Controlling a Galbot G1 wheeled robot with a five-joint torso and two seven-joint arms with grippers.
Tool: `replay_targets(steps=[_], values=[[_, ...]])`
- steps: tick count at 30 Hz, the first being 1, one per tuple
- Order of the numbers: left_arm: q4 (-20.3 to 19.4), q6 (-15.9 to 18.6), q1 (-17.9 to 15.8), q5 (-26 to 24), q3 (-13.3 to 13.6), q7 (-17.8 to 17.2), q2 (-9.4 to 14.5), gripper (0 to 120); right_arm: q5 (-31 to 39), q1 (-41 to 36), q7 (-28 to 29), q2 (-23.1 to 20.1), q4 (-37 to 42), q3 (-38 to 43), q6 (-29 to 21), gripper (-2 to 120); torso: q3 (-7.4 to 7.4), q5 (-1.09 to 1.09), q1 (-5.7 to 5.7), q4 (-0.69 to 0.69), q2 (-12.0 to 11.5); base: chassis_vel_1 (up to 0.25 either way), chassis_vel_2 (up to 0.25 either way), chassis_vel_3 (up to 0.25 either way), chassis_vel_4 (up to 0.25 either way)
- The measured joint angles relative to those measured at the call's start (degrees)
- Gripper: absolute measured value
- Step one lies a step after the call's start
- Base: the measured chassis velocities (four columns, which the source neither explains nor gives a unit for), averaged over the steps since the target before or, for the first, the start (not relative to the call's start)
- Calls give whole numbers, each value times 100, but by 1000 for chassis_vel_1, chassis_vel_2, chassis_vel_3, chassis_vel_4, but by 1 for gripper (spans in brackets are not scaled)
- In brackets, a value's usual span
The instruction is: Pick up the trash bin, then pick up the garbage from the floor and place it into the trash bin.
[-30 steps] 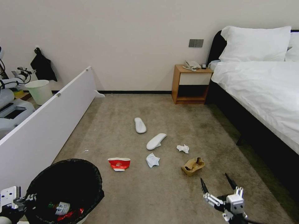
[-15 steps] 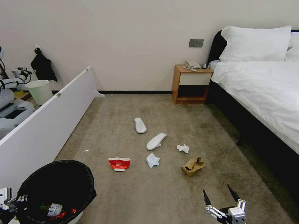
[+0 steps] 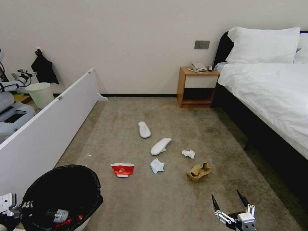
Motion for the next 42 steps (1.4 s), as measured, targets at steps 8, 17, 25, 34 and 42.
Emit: replay_targets(steps=[8, 17, 25, 34, 42], values=[[-56, 0, 8, 0, -24, -1, -4, 3, 44, 19, -43, -32, -16, -23, -4, 100, 0, 0, 0, 0, 0, 0, 0, 0, 0], [-77, 0, 8, -8, -27, -6, -20, 3, 58, 34, -51, -57, -34, -69, -16, 100, 0, 0, 0, 0, 0, 0, 0, 0, 0], [-80, 0, 0, -10, -6, -14, -23, 3, 71, 40, -62, -59, -44, -71, -26, 100, 0, 0, 0, 0, 0, 0, 0, 0, 0], [-93, 0, 2, -12, 3, -19, -22, 3, 103, 48, -81, -71, -42, -63, -34, 100, 0, 0, 0, 0, 0, 0, 0, 0, 0], [-101, 0, 15, -11, 25, -23, -41, 3, 175, 78, -106, -111, -53, -51, -53, 100, 0, 0, 0, 0, 0, 0, 0, 0, 0]])
